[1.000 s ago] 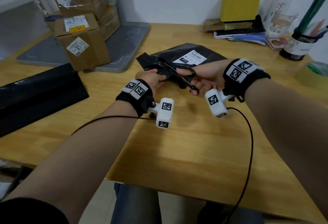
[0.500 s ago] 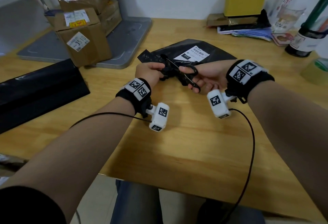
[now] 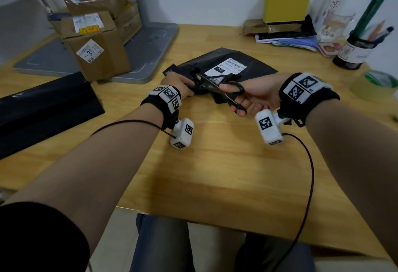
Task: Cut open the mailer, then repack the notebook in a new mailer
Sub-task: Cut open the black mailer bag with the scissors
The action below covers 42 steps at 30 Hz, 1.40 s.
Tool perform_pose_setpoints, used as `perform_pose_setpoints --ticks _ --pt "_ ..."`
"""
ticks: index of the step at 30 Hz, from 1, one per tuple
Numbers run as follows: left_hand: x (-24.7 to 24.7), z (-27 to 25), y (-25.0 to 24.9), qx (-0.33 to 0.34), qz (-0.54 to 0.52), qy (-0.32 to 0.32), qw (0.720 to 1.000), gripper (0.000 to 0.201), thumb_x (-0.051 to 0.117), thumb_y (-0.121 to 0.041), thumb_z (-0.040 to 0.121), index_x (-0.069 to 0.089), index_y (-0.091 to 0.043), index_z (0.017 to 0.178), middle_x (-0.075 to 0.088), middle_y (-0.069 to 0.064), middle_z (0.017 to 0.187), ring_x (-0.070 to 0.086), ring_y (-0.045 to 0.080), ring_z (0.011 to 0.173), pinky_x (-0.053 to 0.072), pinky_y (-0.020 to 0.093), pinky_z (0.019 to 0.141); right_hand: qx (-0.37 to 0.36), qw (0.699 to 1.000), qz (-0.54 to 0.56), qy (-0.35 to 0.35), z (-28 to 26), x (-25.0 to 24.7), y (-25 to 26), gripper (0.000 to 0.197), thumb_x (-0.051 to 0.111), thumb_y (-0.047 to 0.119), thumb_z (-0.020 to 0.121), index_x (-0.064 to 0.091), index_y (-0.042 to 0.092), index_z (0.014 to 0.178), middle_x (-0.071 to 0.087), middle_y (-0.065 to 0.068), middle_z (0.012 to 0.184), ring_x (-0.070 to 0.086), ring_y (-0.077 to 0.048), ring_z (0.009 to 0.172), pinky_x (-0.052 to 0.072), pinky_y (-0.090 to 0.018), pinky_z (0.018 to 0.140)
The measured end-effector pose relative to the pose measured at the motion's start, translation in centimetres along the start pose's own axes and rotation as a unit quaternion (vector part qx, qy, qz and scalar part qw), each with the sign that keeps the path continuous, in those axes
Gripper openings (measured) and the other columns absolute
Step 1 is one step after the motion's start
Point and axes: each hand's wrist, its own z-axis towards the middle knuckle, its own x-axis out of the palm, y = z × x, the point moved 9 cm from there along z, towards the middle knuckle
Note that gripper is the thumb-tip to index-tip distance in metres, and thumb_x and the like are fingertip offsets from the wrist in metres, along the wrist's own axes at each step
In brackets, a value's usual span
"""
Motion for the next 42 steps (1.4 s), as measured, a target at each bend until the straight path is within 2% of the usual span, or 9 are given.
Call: perform_pose_setpoints --ticks 2,7,11,13,22,26,28,33,42 --pt "-0.3 0.3 0.3 -0.003 -0.016 -0.005 1.0 0.024 0.081 -0.014 0.078 0.078 -0.03 0.096 0.071 -0.007 0.084 0.07 0.019 0.09 0.058 0.035 0.089 0.002 1.0 -0.005 0.005 -0.4 -0.2 -0.2 0.068 0.057 0.08 0.076 0.061 0.014 0.09 0.061 -0.002 0.067 0.042 -0.008 0.043 0.031 -0.016 0.037" --pt "-0.9 0.6 1.1 0.003 -0.078 -0.029 0.997 0.021 0.081 -0.017 0.079 0.079 -0.03 0.095 0.074 -0.009 0.082 0.067 0.013 0.078 0.059 0.031 0.085 0.02 0.999 -0.037 0.029 -0.3 0.0 -0.8 0.083 0.073 0.089 0.051 0.063 0.017 0.09 0.061 -0.007 0.086 0.045 -0.016 0.067 0.033 -0.022 0.047" --pt "-0.8 0.5 1.4 0.01 -0.093 -0.005 0.996 0.021 0.083 -0.02 0.077 0.078 -0.033 0.092 0.075 -0.009 0.085 0.061 0.007 0.071 0.051 0.022 0.069 0.001 1.0 0.004 0.017 0.0 0.2 0.2 0.063 0.056 0.078 0.08 0.06 0.016 0.088 0.063 -0.002 0.067 0.051 -0.01 0.047 0.036 -0.017 0.04" --pt "-0.7 0.6 1.5 0.013 -0.094 0.005 0.995 0.022 0.083 -0.02 0.077 0.079 -0.031 0.095 0.075 -0.009 0.084 0.059 0.006 0.067 0.049 0.021 0.066 0.005 1.0 0.015 0.013 0.3 0.2 0.7 0.067 0.054 0.08 0.078 0.06 0.014 0.091 0.062 -0.003 0.066 0.047 -0.009 0.04 0.035 -0.016 0.037" --pt "0.0 0.8 2.1 0.037 -0.138 0.024 0.989 0.023 0.084 -0.018 0.076 0.079 -0.028 0.097 0.074 -0.015 0.096 0.06 -0.002 0.08 0.05 0.023 0.089 0.001 1.0 -0.021 0.006 2.8 0.0 3.3 0.068 0.048 0.079 0.084 0.061 0.012 0.088 0.06 -0.001 0.065 0.041 -0.006 0.031 0.028 -0.013 0.03" --pt "0.1 0.8 2.1 0.042 -0.158 0.026 0.986 0.024 0.083 -0.016 0.077 0.079 -0.025 0.099 0.075 -0.009 0.1 0.064 0.003 0.089 0.05 0.022 0.09 0.01 1.0 -0.006 0.029 3.6 -0.1 3.4 0.066 0.06 0.075 0.071 0.062 0.01 0.082 0.059 -0.004 0.064 0.041 -0.007 0.03 0.028 -0.013 0.03" --pt "0.1 0.8 2.0 0.043 -0.169 0.027 0.984 0.026 0.082 -0.014 0.078 0.078 -0.021 0.103 0.075 -0.006 0.099 0.064 -0.002 0.08 0.05 0.016 0.083 0.013 0.999 -0.004 0.034 3.9 -0.1 3.6 0.066 0.062 0.074 0.066 0.063 0.01 0.081 0.06 -0.004 0.064 0.043 -0.008 0.031 0.027 -0.012 0.03" --pt "0.0 0.9 2.3 0.03 -0.193 0.021 0.981 0.025 0.078 -0.011 0.082 0.076 -0.017 0.107 0.071 -0.011 0.084 0.051 -0.009 0.042 0.044 0.005 0.052 0.016 0.999 -0.034 0.032 5.0 -0.6 4.0 0.067 0.052 0.079 0.079 0.062 0.013 0.08 0.058 -0.001 0.062 0.034 -0.005 0.031 0.018 -0.013 0.035" --pt "-0.2 1.3 3.1 -0.008 -0.215 0.039 0.976 0.025 0.081 -0.012 0.08 0.077 -0.017 0.104 0.074 -0.005 0.096 0.06 0.005 0.063 0.054 0.011 0.062 0.023 0.997 -0.033 0.065 6.5 -0.5 3.7 0.06 0.055 0.076 0.077 0.051 0.017 0.079 0.044 0.006 0.054 0.022 -0.004 0.029 0.015 -0.011 0.034"
